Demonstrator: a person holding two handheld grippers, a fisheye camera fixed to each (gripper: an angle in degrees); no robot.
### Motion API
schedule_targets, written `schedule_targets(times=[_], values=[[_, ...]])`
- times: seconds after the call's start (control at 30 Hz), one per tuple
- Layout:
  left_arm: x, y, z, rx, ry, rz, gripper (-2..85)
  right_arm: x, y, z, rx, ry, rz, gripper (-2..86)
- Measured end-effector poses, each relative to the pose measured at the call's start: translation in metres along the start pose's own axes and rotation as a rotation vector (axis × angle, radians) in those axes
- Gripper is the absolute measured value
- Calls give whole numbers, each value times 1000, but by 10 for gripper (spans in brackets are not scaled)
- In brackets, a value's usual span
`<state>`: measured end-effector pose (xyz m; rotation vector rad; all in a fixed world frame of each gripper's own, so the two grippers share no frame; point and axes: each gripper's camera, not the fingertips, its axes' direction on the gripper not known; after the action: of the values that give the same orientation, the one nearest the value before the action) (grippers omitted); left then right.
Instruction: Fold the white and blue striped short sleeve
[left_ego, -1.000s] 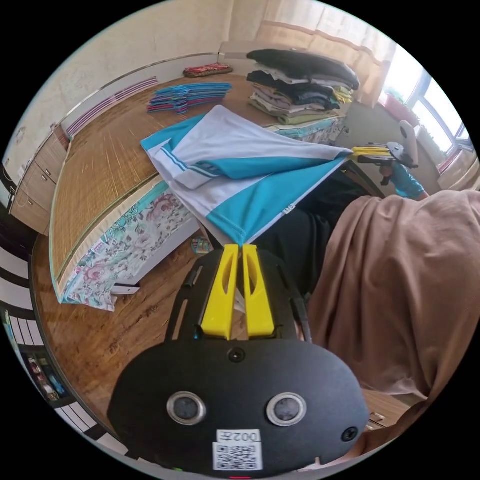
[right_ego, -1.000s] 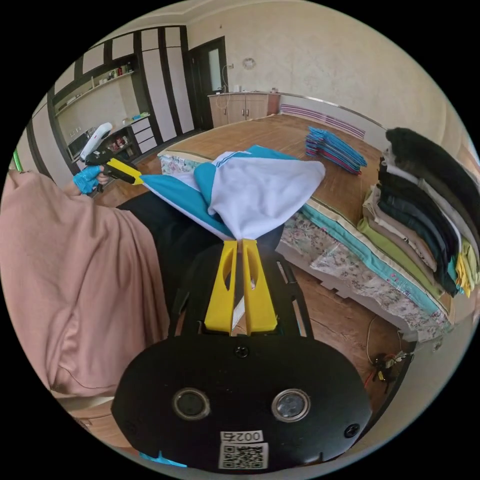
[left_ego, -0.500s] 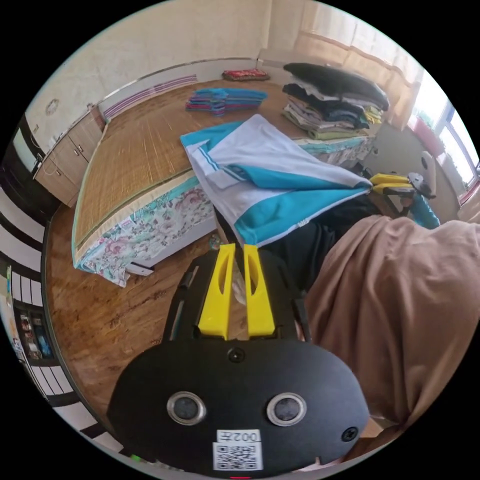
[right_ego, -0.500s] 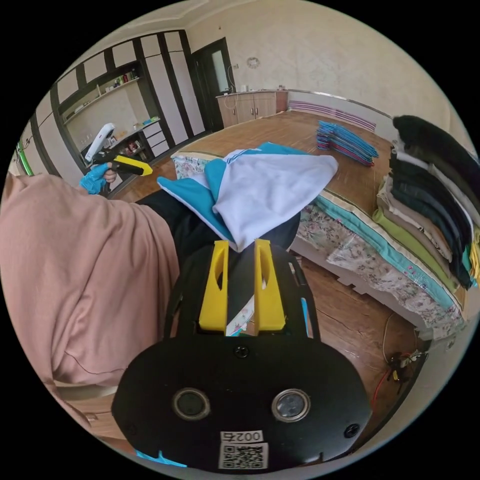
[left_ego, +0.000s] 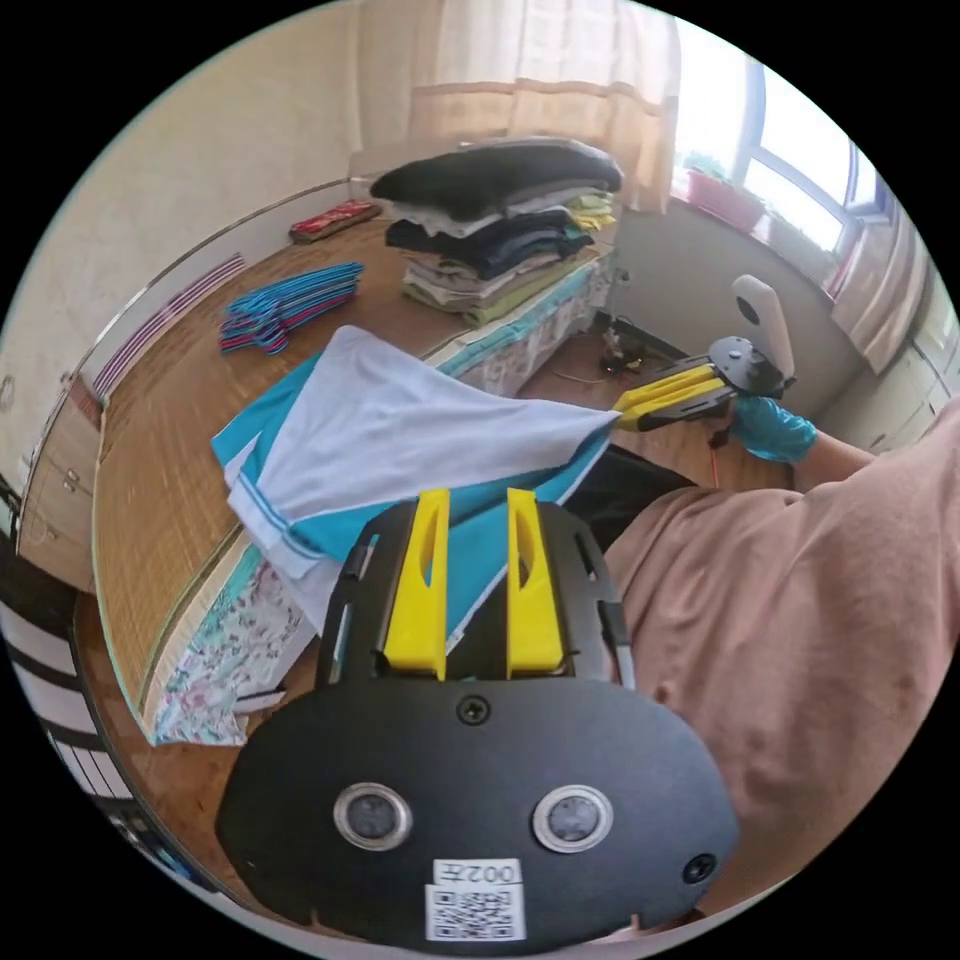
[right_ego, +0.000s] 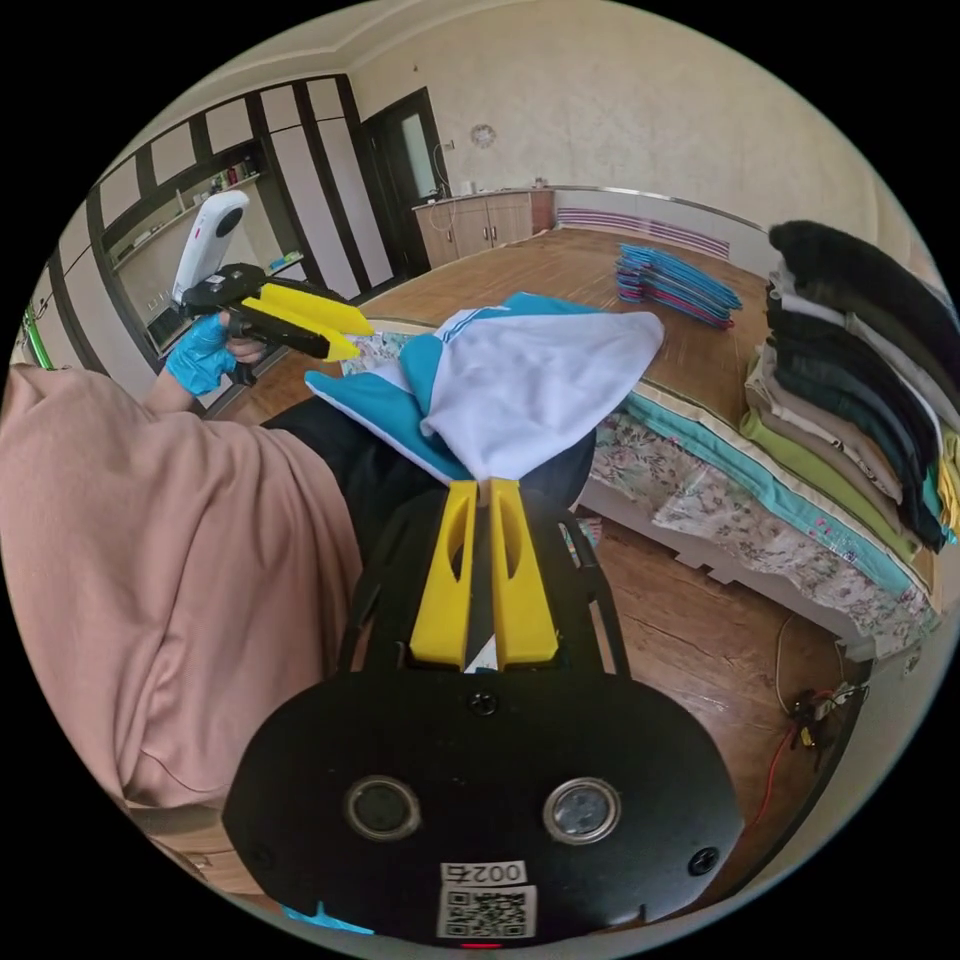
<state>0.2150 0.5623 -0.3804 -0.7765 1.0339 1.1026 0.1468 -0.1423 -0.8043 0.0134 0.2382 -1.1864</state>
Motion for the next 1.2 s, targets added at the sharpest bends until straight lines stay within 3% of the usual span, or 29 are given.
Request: schedule_targets(times=[0.57, 0.93, 1.2], values=[[100, -84, 53, -17, -10, 259, 124, -19, -35, -24, 172, -32, -31, 2], [119, -110, 88, -31, -87, 163, 2, -40, -45, -23, 186, -36, -77, 7], [122, -121, 95, -25, -89, 128, -14, -46, -30, -25, 96, 6, -184, 50]])
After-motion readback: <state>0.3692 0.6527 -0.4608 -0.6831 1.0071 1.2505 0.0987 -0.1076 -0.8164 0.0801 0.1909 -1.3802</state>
